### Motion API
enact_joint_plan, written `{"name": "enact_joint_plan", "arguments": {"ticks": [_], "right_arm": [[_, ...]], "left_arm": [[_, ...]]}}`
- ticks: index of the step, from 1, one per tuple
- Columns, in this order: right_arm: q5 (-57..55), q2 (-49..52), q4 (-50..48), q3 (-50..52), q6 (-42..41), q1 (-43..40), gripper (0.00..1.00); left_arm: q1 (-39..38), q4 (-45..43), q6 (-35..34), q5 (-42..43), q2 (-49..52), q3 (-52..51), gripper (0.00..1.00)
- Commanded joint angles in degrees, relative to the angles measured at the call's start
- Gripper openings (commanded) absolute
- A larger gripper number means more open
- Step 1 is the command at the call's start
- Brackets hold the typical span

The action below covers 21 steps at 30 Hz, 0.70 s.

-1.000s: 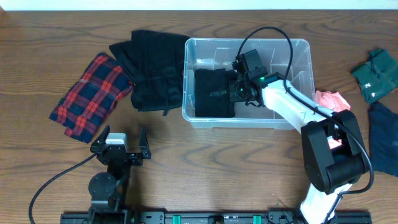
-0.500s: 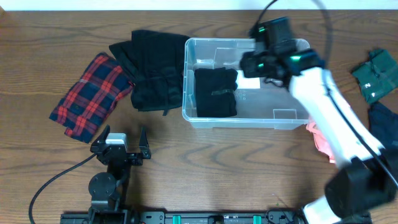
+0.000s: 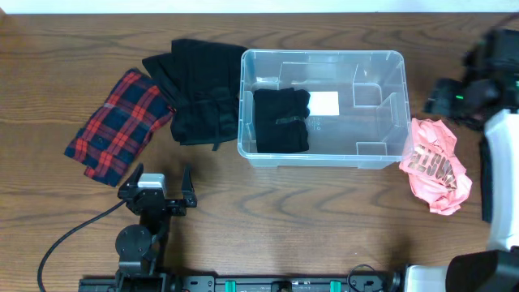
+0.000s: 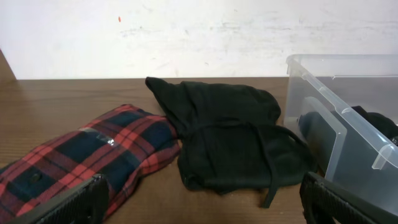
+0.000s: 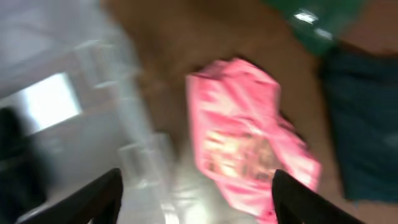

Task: Pack container
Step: 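Withdraw the right gripper out of the container to the right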

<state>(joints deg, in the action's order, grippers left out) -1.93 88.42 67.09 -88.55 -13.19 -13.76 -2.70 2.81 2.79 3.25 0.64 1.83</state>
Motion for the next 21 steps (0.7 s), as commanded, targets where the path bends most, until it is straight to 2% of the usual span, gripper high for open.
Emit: {"name": "enact_joint_plan", "arguments": {"ticks": [1, 4, 8, 14, 21], "right_arm": [[-0.92, -0.76, 1.42, -0.26, 0.2, -5.66, 0.81], [-1.14, -0.76, 1.7, 0.09, 0.17, -9.88, 0.88], [-1.88, -0.72, 1.68, 0.55, 0.2, -13.51, 0.89], [-4.31, -0.66, 1.64, 1.38, 0.2, -15.5, 0.98], [-8.17, -0.66, -1.79, 4.04, 0.2, -15.72, 0.99]], "left_arm": [[-0.17, 0.9, -0.48, 0.22, 0.07, -1.57, 0.98], [-0.17, 0.9, -0.48, 0.22, 0.07, -1.57, 0.98], [-0.17, 0.9, -0.48, 0.22, 0.07, -1.57, 0.98], [-0.17, 0.9, -0.48, 0.22, 0.07, -1.57, 0.98], [-0.17, 0.9, -0.48, 0.22, 0.07, -1.57, 0.98]]}}
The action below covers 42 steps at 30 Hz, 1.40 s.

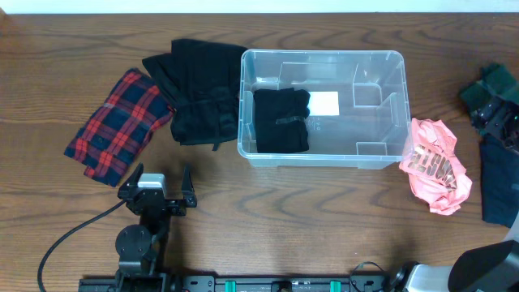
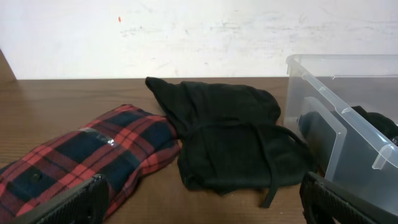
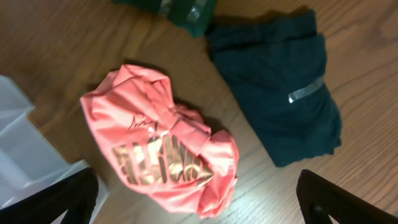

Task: Pack container

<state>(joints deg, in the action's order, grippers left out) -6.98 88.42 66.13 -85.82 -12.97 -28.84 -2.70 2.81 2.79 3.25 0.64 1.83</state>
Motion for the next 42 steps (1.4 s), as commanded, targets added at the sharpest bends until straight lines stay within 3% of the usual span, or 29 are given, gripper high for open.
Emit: {"name": "enact_joint_plan", "arguments": {"ticks": [1, 10, 12, 13, 14, 15, 16, 18, 19, 29, 42], "right_arm": [[-3.32, -0.66, -1.4, 1.79, -0.02, -0.79, 0.99], [-2.75, -0.31, -10.43, 7.21, 3.02, -5.73, 0.99], [-2.03, 0.02, -11.58, 7.21, 2.99, -7.8, 0.94], [-1.29, 0.24, -12.22, 7.21, 2.99, -9.18, 0.88], [-0.5, 0.42, -12.66, 7.21, 2.95, -10.38, 0.75], [0.33, 0.66, -12.98, 7.21, 2.73, -11.82, 0.6], [0.52, 0.87, -13.16, 7.21, 2.36, -13.03, 0.37], [0.52, 1.73, -13.7, 7.26, 0.59, -15.87, 0.1], [0.52, 2.23, -13.97, 7.28, -0.33, -17.22, 0.02], [4.15, 14.4, -15.41, 7.3, -6.29, -28.63, 0.01], [13.22, 28.81, -14.23, 7.32, -6.29, -31.43, 0.01]], "left_arm": [[-0.17, 0.9, -0.48, 0.22, 0.07, -1.57, 0.98], [-0.17, 0.9, -0.48, 0.22, 0.07, -1.57, 0.98], [-0.17, 0.9, -0.48, 0.22, 0.07, -1.57, 0.98], [-0.17, 0.9, -0.48, 0.22, 0.07, -1.57, 0.98], [-0.17, 0.9, -0.48, 0.22, 0.07, -1.57, 0.98], [-0.17, 0.9, -0.48, 0.22, 0.07, -1.57, 0.98], [-0.17, 0.92, -0.48, 0.22, 0.07, -1.57, 0.98], [-0.17, 0.9, -0.48, 0.22, 0.07, -1.57, 0.98], [-0.17, 0.9, -0.48, 0.22, 0.07, -1.57, 0.98], [-0.17, 0.9, -0.48, 0.22, 0.07, -1.57, 0.98], [-0.17, 0.9, -0.48, 0.22, 0.07, -1.57, 0.98]]}}
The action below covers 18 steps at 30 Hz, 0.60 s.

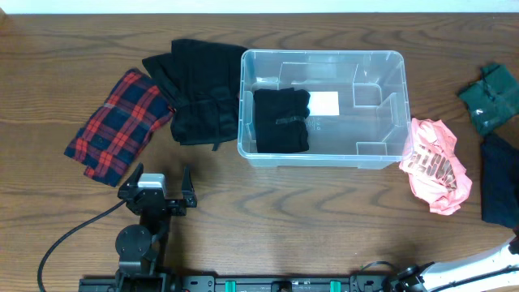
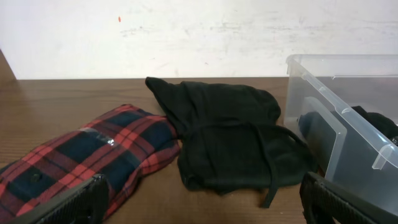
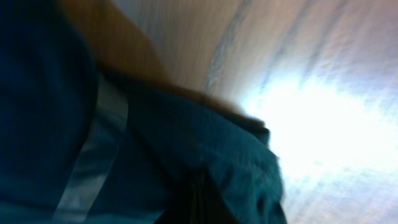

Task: Pack container

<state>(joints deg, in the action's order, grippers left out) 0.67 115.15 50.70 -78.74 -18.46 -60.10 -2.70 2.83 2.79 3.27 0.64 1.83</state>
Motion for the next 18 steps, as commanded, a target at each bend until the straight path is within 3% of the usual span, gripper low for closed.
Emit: {"name": "enact_joint_plan", "arguments": {"ticks": [1, 10, 18], "right_arm": [[7.69, 2.51, 1.73, 0.31, -0.81, -0.09, 0.01], [15.93, 2.89, 2.08, 3.74, -0.79, 3.02, 0.01], [29.73, 2.86, 2.47, 3.74, -0.15, 7.63, 0.01]], "left_arm": [[-0.17, 0.87, -0.48, 0.2, 0.07, -1.57, 0.98], [-0.17, 0.87, -0.48, 0.2, 0.07, -1.57, 0.98], [-0.17, 0.87, -0.48, 0.2, 0.07, -1.57, 0.98]]}}
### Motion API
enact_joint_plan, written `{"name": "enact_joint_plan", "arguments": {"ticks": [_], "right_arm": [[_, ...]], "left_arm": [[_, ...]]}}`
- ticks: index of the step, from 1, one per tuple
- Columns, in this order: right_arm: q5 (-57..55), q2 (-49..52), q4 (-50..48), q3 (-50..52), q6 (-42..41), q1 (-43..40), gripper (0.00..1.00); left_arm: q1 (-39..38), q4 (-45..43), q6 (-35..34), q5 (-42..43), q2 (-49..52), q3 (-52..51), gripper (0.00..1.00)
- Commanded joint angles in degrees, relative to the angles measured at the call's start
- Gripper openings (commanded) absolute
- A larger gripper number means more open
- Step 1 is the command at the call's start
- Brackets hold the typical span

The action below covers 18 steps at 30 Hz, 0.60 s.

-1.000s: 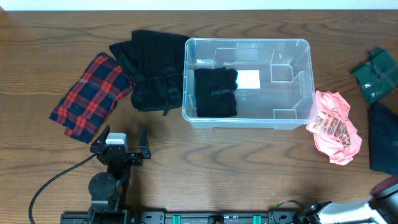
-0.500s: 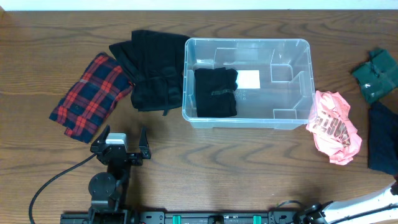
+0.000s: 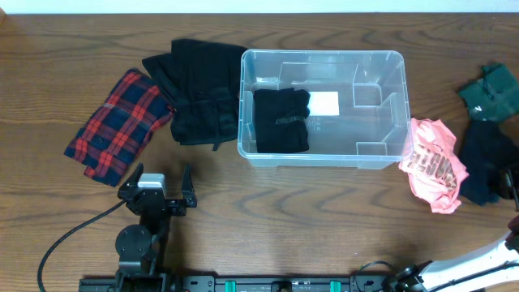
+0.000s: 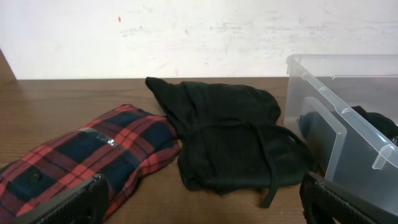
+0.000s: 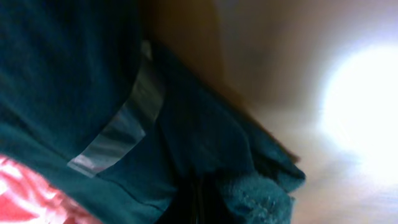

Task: Pack container

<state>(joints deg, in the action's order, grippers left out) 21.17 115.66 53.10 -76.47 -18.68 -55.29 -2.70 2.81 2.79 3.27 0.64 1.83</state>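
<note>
The clear plastic container (image 3: 381, 61) stands mid-table with a folded black garment (image 3: 281, 120) in its left part. My right gripper (image 5: 199, 199) is shut on a dark teal garment (image 3: 482, 162), whose cloth fills the right wrist view and hides the fingers. That garment hangs bunched beside the pink garment (image 3: 434, 166), just right of the container. At the front left my left gripper (image 3: 154, 195) rests open, facing the red plaid garment (image 4: 81, 158) and a black garment (image 4: 236, 137).
A green garment (image 3: 489, 89) lies at the far right edge of the table. The red plaid garment (image 3: 117, 126) and the black garment (image 3: 195, 81) lie left of the container. A cable (image 3: 69, 235) runs from the left arm's base.
The dark teal garment lay flat at the right edge; now it is bunched up and shifted left against the pink garment. The left arm has not moved.
My right gripper was open near the container's right end, above the pink garment. Then it stood open over the pink and dark teal garments. Then it was down on the teal garment at the table's right edge, and now holds it beside the pink one.
</note>
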Motion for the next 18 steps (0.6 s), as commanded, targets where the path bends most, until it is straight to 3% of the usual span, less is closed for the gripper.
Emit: {"name": "enact_joint_plan", "arguments": {"ticks": [1, 8, 14, 16, 18], "right_arm": [[9.6, 2.36, -0.26, 1.44, 0.04, 3.43, 0.01], [15.56, 0.94, 0.59, 0.9, 4.42, 4.72, 0.01], [16.57, -7.34, 3.91, -2.43, 8.33, 4.46, 0.03], [15.65, -10.88, 3.76, -3.3, 9.51, 4.46, 0.08], [11.65, -14.16, 2.36, -3.45, 9.53, 4.48, 0.19]], "left_arm": [[-0.17, 0.9, -0.48, 0.2, 0.07, -1.57, 0.98], [-0.17, 0.9, -0.48, 0.2, 0.07, -1.57, 0.98], [-0.17, 0.9, -0.48, 0.2, 0.07, -1.57, 0.98], [-0.17, 0.9, -0.48, 0.2, 0.07, -1.57, 0.98], [-0.17, 0.9, -0.48, 0.2, 0.07, -1.57, 0.98]]}}
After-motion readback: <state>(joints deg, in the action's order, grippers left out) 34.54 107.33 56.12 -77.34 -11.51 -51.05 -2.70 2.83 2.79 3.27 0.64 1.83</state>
